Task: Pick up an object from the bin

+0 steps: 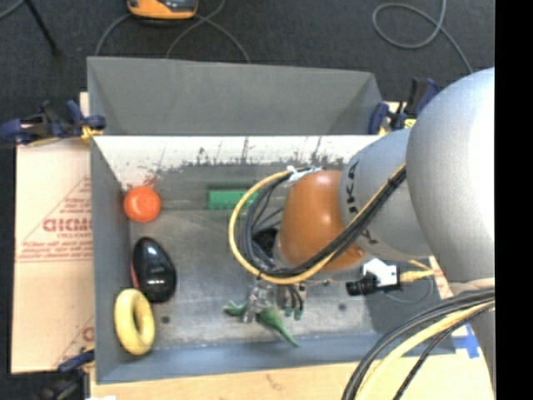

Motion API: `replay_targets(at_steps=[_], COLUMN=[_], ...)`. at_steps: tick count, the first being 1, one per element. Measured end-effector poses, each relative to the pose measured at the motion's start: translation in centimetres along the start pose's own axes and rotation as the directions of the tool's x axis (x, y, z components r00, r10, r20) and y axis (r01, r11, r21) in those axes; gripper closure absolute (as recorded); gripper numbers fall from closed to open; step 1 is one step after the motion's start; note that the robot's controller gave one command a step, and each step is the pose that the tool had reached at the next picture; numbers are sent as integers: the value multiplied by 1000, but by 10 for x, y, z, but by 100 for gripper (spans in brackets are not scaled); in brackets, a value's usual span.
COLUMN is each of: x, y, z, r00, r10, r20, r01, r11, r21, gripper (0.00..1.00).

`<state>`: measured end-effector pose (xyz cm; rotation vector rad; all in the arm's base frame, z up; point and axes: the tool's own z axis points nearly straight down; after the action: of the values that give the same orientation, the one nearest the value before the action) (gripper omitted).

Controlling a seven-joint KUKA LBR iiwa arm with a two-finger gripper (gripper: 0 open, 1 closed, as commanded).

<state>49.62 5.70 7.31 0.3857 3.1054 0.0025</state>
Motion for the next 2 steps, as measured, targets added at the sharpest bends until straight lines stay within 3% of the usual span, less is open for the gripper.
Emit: replay_targets(at_steps=[2], x=[0], y=[0], z=[0], r00=[1000], r10=[2], r20=[0], r01=[-2], r11=[1000], r21=[0], gripper=[100])
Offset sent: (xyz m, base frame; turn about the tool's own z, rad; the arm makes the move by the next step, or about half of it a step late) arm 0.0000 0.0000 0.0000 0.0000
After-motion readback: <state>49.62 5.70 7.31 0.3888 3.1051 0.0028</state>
